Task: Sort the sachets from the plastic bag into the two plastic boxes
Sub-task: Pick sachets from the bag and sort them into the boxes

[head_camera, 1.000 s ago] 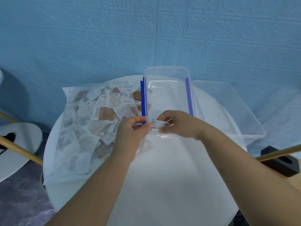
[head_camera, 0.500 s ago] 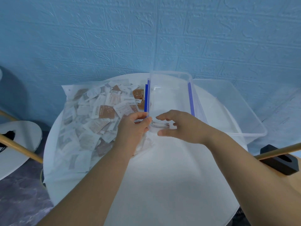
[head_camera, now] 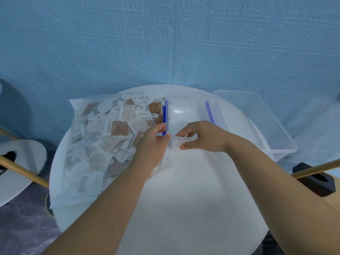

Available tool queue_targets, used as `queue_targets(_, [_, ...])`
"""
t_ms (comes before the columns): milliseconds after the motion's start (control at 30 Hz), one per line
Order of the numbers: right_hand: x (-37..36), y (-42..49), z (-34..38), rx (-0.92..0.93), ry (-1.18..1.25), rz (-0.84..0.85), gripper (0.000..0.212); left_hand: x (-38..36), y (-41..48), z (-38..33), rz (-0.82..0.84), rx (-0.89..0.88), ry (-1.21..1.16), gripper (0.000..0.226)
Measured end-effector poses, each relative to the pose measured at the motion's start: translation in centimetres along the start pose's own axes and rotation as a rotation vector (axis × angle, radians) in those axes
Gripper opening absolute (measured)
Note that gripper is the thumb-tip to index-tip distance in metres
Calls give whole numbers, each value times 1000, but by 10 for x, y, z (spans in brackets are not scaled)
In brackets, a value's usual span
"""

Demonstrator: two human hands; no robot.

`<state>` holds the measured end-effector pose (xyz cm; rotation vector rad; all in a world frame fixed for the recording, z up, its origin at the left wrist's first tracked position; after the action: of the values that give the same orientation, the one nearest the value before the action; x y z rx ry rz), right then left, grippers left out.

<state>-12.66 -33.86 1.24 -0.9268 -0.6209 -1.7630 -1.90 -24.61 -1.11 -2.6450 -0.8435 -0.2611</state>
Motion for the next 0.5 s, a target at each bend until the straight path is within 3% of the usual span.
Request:
queue_targets(200, [2, -1, -1, -28, 17, 10, 37, 5, -12, -6, -24, 16, 57, 35])
queue_targets(300, [9, -3, 6, 12, -43, -76, 45, 18, -29, -14, -81, -54, 67, 30])
queue_targets(433, [15, -22, 48, 200, 46, -370, 20, 48, -68, -15, -143, -202, -48, 16])
queue_targets(500, [-2, -34, 73, 282, 164, -383, 8, 62, -90, -2, -136, -240, -37, 15])
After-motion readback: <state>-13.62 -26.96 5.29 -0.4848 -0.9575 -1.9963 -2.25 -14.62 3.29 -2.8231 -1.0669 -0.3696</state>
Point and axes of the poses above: each hand's wrist, its own y-axis towards the middle knuckle, its own x-axis out of the back of the hand, z = x × y, the point moved 7 cm from there along y, towards the middle knuckle, and after that the axes turned 13 degrees about x, right-handed, at the moved point
